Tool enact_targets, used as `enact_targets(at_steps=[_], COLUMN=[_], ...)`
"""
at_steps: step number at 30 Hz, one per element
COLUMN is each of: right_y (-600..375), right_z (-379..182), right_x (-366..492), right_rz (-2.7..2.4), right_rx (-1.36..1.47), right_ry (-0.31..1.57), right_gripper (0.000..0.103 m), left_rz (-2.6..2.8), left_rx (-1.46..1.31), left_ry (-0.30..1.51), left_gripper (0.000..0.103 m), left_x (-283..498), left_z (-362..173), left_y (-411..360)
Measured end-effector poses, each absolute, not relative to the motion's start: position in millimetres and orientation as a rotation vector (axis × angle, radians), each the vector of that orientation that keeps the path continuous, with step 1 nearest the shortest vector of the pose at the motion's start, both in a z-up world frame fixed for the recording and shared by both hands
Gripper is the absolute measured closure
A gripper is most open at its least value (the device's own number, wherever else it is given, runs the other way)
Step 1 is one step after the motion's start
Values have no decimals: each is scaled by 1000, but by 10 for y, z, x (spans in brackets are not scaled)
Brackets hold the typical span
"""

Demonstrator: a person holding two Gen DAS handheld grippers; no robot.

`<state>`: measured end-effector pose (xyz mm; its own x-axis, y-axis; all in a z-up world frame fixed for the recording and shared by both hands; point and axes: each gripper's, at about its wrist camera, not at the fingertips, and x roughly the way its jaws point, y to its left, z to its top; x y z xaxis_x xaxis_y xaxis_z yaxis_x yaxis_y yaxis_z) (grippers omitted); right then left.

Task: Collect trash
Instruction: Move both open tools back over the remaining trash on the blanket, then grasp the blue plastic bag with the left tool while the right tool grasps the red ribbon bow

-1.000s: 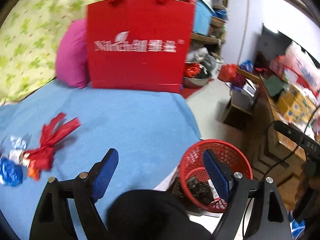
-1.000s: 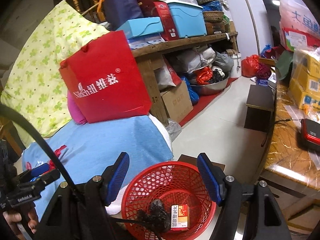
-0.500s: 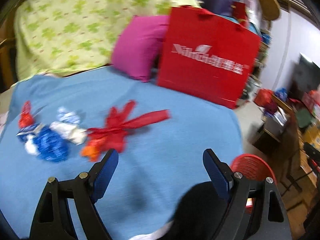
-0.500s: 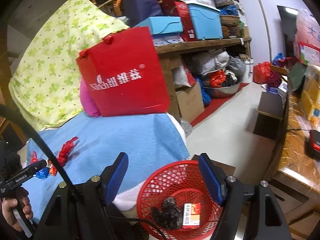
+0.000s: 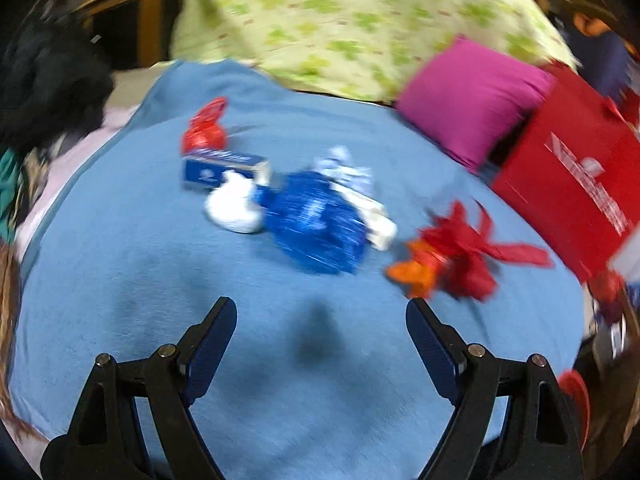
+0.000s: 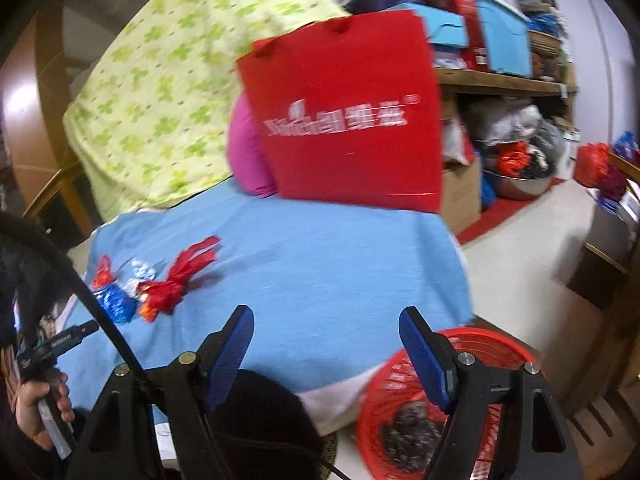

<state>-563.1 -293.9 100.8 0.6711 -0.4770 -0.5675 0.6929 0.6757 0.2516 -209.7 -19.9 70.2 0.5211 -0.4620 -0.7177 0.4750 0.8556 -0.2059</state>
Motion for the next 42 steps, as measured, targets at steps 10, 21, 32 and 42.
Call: enact_targets(at_steps=[10,21,32,42], right_y=[-2903,-2889,-2721,-2669], right_z=[936,895,915,655], right_x=[-5387,-5094,-4600,-3416], right_rz=[-641,-595,-521,-345], right_rx=[474,460,416,532], right_ry=[527,566,607,681], right_gripper=[25,25,25,25], left_rz=[-511,-482,-565,-503], left_rx=[-2,0,-4,21], left_ry=[857,922,849,660], left_gripper=[16,34,51,51], left_x=[-1648,-1332,-1509,-1788], left_z=[691,407,550,680], left_y=[-659,-798,-512,-142])
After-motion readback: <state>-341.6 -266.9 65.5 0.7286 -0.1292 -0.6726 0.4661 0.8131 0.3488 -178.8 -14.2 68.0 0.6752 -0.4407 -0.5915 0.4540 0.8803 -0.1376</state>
